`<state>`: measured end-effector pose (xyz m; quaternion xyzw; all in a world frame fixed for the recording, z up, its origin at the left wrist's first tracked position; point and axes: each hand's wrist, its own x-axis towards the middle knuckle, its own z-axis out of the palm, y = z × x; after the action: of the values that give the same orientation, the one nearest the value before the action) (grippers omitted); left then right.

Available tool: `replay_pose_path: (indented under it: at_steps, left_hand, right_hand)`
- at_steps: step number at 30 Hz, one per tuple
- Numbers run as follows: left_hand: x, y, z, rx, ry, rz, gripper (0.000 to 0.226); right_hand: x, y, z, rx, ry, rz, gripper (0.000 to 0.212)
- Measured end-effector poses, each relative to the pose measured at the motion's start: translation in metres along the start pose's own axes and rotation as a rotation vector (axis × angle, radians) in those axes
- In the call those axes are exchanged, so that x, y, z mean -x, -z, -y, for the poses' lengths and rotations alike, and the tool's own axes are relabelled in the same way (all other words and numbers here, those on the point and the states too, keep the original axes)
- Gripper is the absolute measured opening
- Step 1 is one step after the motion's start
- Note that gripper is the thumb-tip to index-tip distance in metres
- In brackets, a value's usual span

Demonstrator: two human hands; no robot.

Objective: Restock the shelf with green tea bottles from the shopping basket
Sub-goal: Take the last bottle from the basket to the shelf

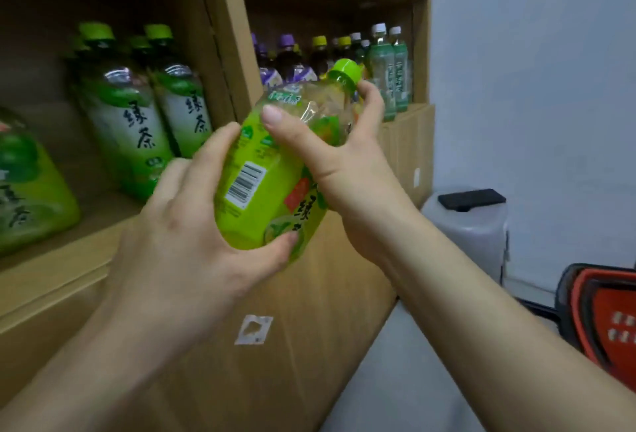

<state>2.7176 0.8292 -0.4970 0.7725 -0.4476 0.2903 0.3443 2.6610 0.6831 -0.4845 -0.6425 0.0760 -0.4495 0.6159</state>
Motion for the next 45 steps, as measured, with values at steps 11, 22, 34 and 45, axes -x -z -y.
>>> replay_pose_path:
  at_steps: [11,22,34,45]
  left_hand:
    - [-0.013,0.127,0.086,-0.621,-0.084,0.027,0.086]
    - [-0.001,0.187,0.164,-1.125,-0.052,0.053,0.072]
    - [0.039,0.244,0.178,-1.088,0.171,-0.007,0.096]
    - [0.053,0.235,0.194,-1.158,0.108,0.009,0.096]
  right_hand:
    - [-0.02,-0.136,0.039,0.195,0.458,0.118,0.113]
    - [-0.005,-0.233,-0.008,0.509,0.413,0.332,0.105]
    - [0.013,-0.234,-0.01,0.922,0.373,0.467,0.135]
    - [0.011,-0.223,-0.021,0.922,0.463,0.519,0.135]
